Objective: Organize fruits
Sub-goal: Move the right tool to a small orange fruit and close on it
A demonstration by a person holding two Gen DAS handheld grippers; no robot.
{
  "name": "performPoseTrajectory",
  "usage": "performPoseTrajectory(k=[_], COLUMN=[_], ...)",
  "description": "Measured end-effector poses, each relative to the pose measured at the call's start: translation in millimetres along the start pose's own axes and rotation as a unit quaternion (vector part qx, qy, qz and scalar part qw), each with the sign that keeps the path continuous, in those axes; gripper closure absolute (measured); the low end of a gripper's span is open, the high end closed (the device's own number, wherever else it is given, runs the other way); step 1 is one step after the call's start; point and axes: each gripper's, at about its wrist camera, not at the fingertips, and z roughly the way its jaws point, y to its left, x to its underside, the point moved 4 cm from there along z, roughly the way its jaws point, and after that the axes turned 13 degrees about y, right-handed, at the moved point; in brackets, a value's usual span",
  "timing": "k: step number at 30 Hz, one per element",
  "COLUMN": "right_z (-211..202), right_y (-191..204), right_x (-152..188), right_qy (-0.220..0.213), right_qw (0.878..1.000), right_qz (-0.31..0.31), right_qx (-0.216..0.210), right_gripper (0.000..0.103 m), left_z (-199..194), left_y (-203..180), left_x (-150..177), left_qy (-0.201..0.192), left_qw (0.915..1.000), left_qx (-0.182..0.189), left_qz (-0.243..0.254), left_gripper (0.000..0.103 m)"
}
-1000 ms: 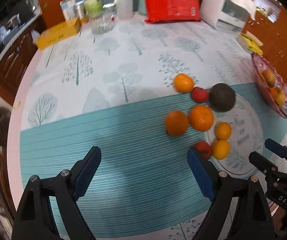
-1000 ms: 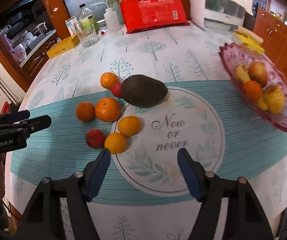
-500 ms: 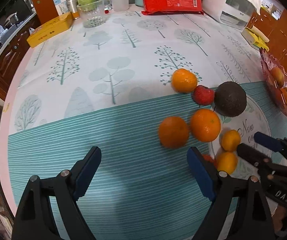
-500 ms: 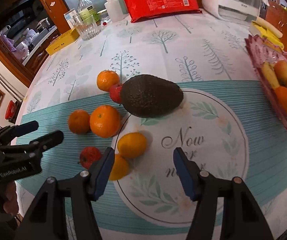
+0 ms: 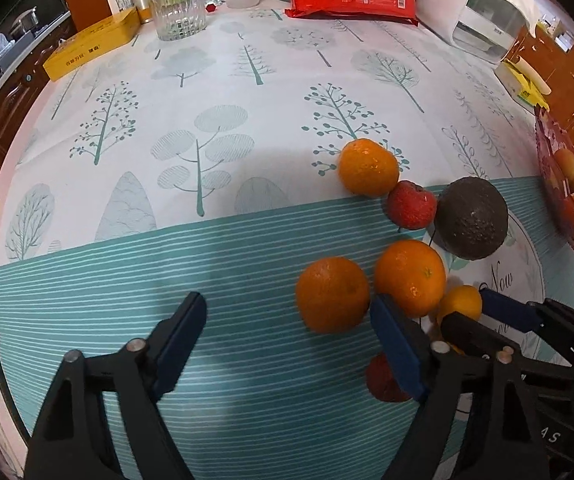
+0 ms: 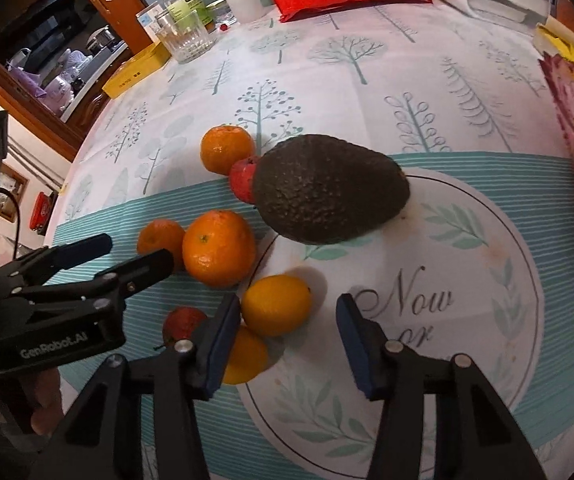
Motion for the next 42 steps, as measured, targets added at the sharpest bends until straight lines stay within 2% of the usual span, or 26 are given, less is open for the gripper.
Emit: performPoseTrajectory(k=[2,4,8,15,22,26,29,39,42], right_z=[1.2,2.8,3.8,4.2,4.5,-1.1,-9.5,-23.5,-26.8], right_y=[1.0,2.9,4.8,4.3,5.8,3.3,-2.4,-21.4,-24.7], right_x=[-1.5,-3.0,-4.5,-5.6,-4.7,-1.7,0.4,14.8,18.0], right_qy=[0.004,0.01,0.013,0.017,0.016,0.004,-0.008,-0.018,-0.023], right_qw=[1.0,1.0,1.0,0.999,0.999,1.0,1.0,1.0,1.0], right_qz=[-0.003,-0.008,-0.015,-0.021,-0.026,-0.022,-0.016,0.009,0.016], right_qx=[-0.008,-0.02,-0.02,-0.029,-0.023,-0.016,-0.014,-0.007,-0.005], right_gripper=[0.061,0.066,0.066,0.066,0.067,0.067,0.067,0.068,0.068], left_z=[0.5,0.8,0.3,1.8,5.4,4.5,3.3,5.4,6.3], left_y=[-1.9,-6.1,-11.6,-10.8,-3.2,-6.8,-11.5,-12.4,-12.8], left_x=[-0.8,-2.0,-4.1,-7.7,-7.1,-5.1,-2.8,-3.3,-1.2], left_qy=[-0.002,-0.005,-0.014,-0.014,-0.001,0.007,0.005,0.023,0.035], left_qw=[0.9999,0.9999,0.9997,0.9998,0.9991,0.9981,0.9983,0.9971,0.9965], left_qx=[0.011,0.012,0.0,0.011,0.041,0.06,0.058,0.072,0.075], left_qz=[0.003,0.01,0.018,0.01,-0.014,-0.009,-0.002,-0.002,0.014], left_gripper=[0.032,0.035,0.035,0.038,0.039,0.054,0.059,0.059,0.059])
